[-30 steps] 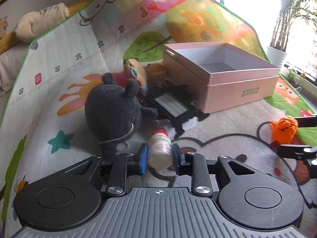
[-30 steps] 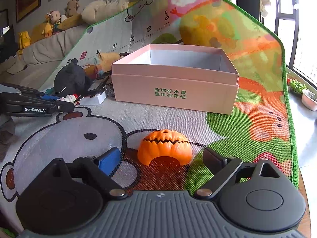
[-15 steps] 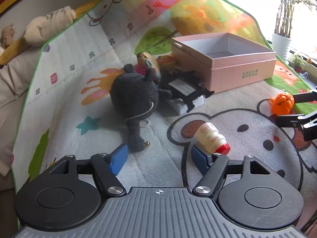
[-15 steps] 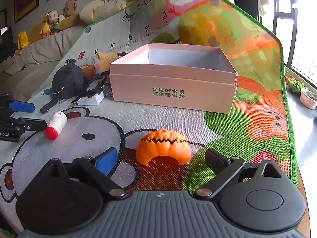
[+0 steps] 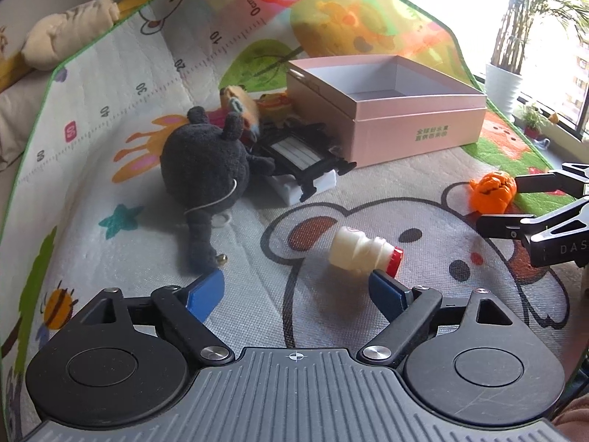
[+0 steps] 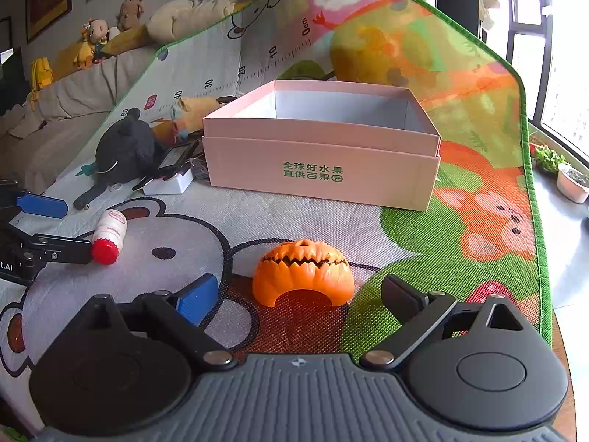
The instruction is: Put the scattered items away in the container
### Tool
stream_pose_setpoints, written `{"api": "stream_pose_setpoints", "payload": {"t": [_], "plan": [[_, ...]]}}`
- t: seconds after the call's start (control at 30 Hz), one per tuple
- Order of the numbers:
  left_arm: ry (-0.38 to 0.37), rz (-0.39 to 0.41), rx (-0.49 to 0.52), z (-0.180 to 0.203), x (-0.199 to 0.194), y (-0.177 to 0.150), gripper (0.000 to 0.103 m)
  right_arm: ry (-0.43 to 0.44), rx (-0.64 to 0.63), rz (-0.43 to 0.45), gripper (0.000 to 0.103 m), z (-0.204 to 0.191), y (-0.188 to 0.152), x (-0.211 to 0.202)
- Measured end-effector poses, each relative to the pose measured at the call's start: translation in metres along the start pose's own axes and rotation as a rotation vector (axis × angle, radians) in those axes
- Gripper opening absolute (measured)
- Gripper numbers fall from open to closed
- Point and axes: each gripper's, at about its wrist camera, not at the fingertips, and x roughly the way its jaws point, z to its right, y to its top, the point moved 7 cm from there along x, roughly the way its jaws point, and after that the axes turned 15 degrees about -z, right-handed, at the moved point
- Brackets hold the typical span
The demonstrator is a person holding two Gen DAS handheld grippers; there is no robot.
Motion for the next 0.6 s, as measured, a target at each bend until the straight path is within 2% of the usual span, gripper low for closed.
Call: {"api": "stream_pose_setpoints", "payload": {"t": [0.17, 0.23, 0.4, 0.47, 0.6], "plan": [[-0.074, 0.012, 0.021, 0.017, -0.003, 0.0, 0.093, -0.005, 0.003, 0.003, 0.096, 0.0, 0.0, 0.001], [-0.082, 0.016, 0.022, 0.023, -0.004, 0.001, 0.093, -0.008, 0.004, 0.008, 0.096, 0.0, 0.0, 0.0], [-0.138, -0.003, -0.017, 0.034, -0.002, 0.001, 0.093, -0.009, 0.009, 0.023, 0.096, 0.001, -0.001, -0.003], [-0.124, -0.005, -0.008, 0.036, -0.001, 0.0, 0.093, -0.007, 0.012, 0.025, 0.096, 0.001, -0.001, -0.003], [-0.033, -0.006, -0.002, 0.026, 0.002, 0.0, 0.093, -0.009, 0.011, 0.029, 0.096, 0.001, -0.001, -0.004]]}}
